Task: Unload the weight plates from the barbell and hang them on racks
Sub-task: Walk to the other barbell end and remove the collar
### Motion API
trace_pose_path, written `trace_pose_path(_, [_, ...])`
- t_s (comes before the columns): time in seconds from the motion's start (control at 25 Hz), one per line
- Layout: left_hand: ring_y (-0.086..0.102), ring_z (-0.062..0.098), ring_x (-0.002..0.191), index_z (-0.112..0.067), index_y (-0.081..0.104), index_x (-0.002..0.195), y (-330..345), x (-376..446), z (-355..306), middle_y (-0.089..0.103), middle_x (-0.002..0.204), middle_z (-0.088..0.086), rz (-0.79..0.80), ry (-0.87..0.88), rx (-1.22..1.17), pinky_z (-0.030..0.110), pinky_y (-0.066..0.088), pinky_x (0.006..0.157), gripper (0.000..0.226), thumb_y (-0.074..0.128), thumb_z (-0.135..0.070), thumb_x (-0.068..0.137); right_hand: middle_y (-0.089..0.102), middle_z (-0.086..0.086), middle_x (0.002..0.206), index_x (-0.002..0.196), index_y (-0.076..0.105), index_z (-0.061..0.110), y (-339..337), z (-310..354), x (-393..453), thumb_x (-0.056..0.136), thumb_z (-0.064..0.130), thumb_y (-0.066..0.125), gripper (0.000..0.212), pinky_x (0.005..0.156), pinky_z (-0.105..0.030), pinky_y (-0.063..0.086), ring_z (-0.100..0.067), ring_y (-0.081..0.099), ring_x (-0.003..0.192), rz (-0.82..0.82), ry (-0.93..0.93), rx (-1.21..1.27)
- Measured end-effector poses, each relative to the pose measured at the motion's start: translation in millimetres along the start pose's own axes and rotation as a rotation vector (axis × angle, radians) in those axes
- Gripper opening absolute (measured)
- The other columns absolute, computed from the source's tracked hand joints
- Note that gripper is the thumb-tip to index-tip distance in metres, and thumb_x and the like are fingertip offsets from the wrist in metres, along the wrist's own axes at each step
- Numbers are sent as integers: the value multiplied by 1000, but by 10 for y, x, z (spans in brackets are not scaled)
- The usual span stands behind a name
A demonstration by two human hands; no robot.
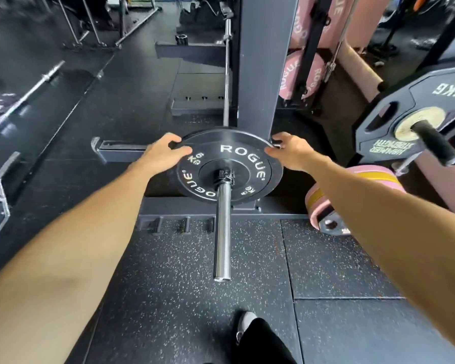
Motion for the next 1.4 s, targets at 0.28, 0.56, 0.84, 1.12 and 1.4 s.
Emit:
trace_pose_path(0.28, [46, 25, 125, -42, 49, 125, 415, 742, 138, 49, 140, -1, -148, 143, 35, 43, 37, 97, 52, 51, -69, 81, 56, -7, 134, 143, 44, 21, 370, -36, 820, 91, 48, 58, 60, 98, -31, 43, -26, 56, 117, -159, -159, -71])
trace_pose_path(0.56, [61, 23, 88, -32, 51, 106, 1088, 1190, 623, 64, 96, -1, -223, 215, 16, 40, 48, 86, 33, 43, -59, 88, 51, -12, 116, 110, 67, 15, 1127, -313, 1200, 90, 39, 57, 32, 93, -38, 46, -30, 53, 109, -580, -385, -67])
trace_pose_path(0.84, [60, 25, 83, -16, 55, 109, 1846, 1469, 1262, 64, 94, 2, -192, 243, -40, 38, 47, 78, 37, 36, -45, 97, 67, -8, 90, 94, 64, 12, 2146, -618, 1322, 92, 34, 55, 25, 71, -31, 44, -28, 60, 87, -353, -319, 17])
trace_pose_path(1.12, [68, 24, 79, -10, 58, 110, 2405, 1566, 1407, 69, 98, 9, -22, 250, -120, 35, 52, 71, 43, 32, -42, 102, 70, -9, 75, 89, 68, 2, 2801, -759, 1398, 99, 32, 43, 39, 80, -40, 53, -31, 64, 79, -286, -247, 185])
trace_pose_path(1.4, [70, 21, 67, -12, 46, 103, 2594, 1566, 1173, 64, 98, 12, 26, 253, -358, 33, 56, 66, 33, 31, -41, 104, 72, -16, 91, 87, 63, 5, 3010, -794, 1494, 101, 44, 36, 49, 83, -43, 55, -35, 67, 83, -276, -182, 299])
Point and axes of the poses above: each hand's wrist, its own x-axis towards the middle knuckle, its own y-axis out of the palm, z = x × y, the point moved 1 cm from there along x, towards the middle knuckle
